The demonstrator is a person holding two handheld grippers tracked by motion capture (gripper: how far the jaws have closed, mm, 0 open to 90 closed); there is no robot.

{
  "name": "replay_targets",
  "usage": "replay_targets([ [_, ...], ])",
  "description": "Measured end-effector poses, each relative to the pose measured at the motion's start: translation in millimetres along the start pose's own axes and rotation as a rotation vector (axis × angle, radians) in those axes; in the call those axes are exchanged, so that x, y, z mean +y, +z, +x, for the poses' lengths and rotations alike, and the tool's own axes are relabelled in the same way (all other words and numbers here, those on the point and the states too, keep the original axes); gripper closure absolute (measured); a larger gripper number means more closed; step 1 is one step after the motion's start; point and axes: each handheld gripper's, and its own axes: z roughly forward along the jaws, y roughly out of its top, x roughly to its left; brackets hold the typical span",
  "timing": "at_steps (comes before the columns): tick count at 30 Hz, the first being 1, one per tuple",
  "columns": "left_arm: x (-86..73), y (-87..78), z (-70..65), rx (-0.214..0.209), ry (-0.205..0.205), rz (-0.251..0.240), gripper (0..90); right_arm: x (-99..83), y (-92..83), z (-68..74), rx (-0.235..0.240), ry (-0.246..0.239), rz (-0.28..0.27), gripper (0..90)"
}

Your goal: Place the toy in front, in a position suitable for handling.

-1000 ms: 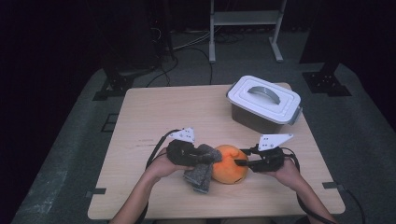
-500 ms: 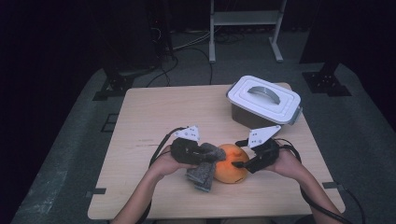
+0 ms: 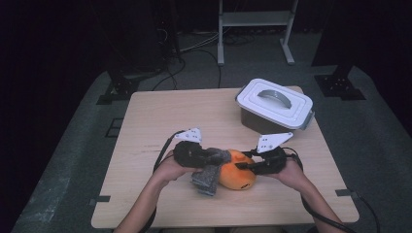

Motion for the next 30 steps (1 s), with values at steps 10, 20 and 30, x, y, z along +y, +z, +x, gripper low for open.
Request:
replay_targets([
  [10,9.6,-12.0,-7.2,0.02,0.044,-0.003,76.1,1.0,21.5,9.9,0.016,0.06,-0.071,58.7],
  [20,3.9,-6.8,-3.6,0.022,0.032,0.009,76.0,-13.5,7.1,5.0,-0.013,0.063,-0.043,57.3],
  [30,1.3,-9.5,-4.2,0.032,0.036,0.027,76.0,-22.4,-3.0,1.4,-0.024,0.065,-0.033,56.6],
])
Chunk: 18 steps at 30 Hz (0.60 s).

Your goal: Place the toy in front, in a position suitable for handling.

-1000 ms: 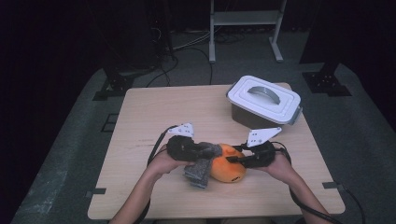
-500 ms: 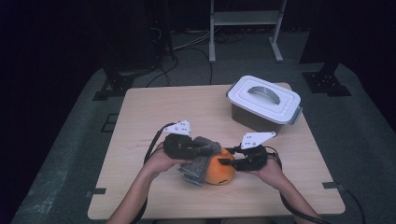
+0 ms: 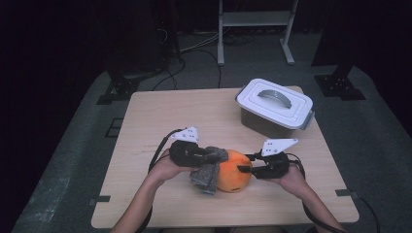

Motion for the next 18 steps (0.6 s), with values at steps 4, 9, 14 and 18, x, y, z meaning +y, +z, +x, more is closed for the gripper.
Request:
replay_targets([
  [4,-0.9,-1.4,-1.6,0.002,-0.001,0.0,76.0,-0.1,-0.1,-0.9,-0.004,-0.001,0.004,56.6],
  [9,-0.8,-5.2,-4.8,-0.011,0.003,-0.007,76.0,-1.6,-0.6,-5.4,-0.016,0.02,0.004,56.6],
  [14,-1.3,-2.1,-4.6,-0.008,0.001,-0.003,76.0,-3.9,-1.2,-7.8,-0.016,0.045,-0.001,56.5],
  [18,-2.0,0.4,-1.9,0.001,-0.004,0.0,76.0,-4.4,-2.5,-4.8,-0.008,0.041,0.004,56.5],
])
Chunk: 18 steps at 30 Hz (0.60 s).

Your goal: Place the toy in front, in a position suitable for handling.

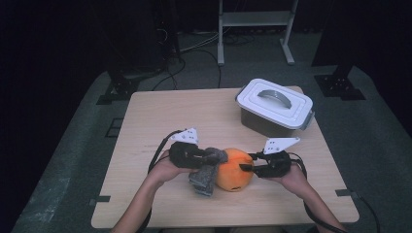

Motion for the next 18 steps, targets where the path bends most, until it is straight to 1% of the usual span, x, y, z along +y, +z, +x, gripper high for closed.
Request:
replay_targets([
  [3,0.7,2.5,1.4,0.014,0.004,0.009,76.0,-0.2,-0.7,3.4,0.0,-0.007,0.004,56.5],
  [5,2.2,5.0,1.2,0.015,0.001,0.008,76.0,-0.2,-1.4,6.7,-0.001,-0.016,0.009,56.5],
  [7,4.2,6.6,1.3,0.019,0.01,0.011,76.0,-0.4,-2.7,8.6,-0.001,-0.024,0.018,56.3],
  [8,4.9,7.4,1.0,0.014,0.009,0.01,76.0,-0.5,-3.6,9.0,-0.001,-0.022,0.023,55.8],
  [10,6.2,8.6,0.2,0.006,0.012,0.01,76.0,-0.1,-6.8,9.1,0.003,-0.026,0.039,50.3],
  [11,6.6,9.2,-0.3,-0.001,0.014,0.01,76.0,-0.1,-6.8,9.1,0.003,-0.026,0.039,50.3],
  [12,6.9,10.3,-1.1,-0.007,0.014,0.007,76.0,1.0,-8.2,8.9,-0.001,-0.027,0.047,45.9],
  [13,7.5,10.8,-1.3,-0.007,0.019,0.01,76.0,2.5,-9.3,8.5,-0.011,-0.038,0.054,42.0],
  [14,7.8,11.4,-1.5,-0.007,0.02,0.009,76.0,6.8,-11.2,9.1,-0.031,-0.064,0.071,36.7],
  [15,8.2,12.0,-1.7,-0.008,0.018,0.009,76.0,6.8,-11.2,9.1,-0.031,-0.064,0.071,36.7],
  [16,8.4,12.5,-1.6,-0.007,0.019,0.01,76.0,9.4,-11.5,9.6,-0.039,-0.079,0.076,35.3],
  [17,8.7,12.8,-1.3,-0.007,0.019,0.011,76.0,15.6,-11.1,11.7,-0.051,-0.117,0.096,33.6],
  [18,8.9,13.0,-0.9,-0.009,0.021,0.011,76.0,15.6,-11.1,11.7,-0.051,-0.117,0.096,33.6],
])
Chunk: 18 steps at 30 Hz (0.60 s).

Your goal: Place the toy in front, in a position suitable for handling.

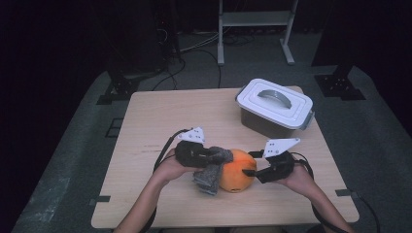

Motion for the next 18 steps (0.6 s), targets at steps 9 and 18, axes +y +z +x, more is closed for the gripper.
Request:
replay_targets([
  [9,0.9,2.7,-1.1,-0.009,0.003,-0.001,76.0,24.8,9.2,-0.2,0.03,-0.119,0.069,28.1],
  [18,-2.3,1.2,1.6,-0.002,-0.017,-0.019,76.0,23.9,19.6,-1.3,0.038,-0.112,0.084,56.1],
])
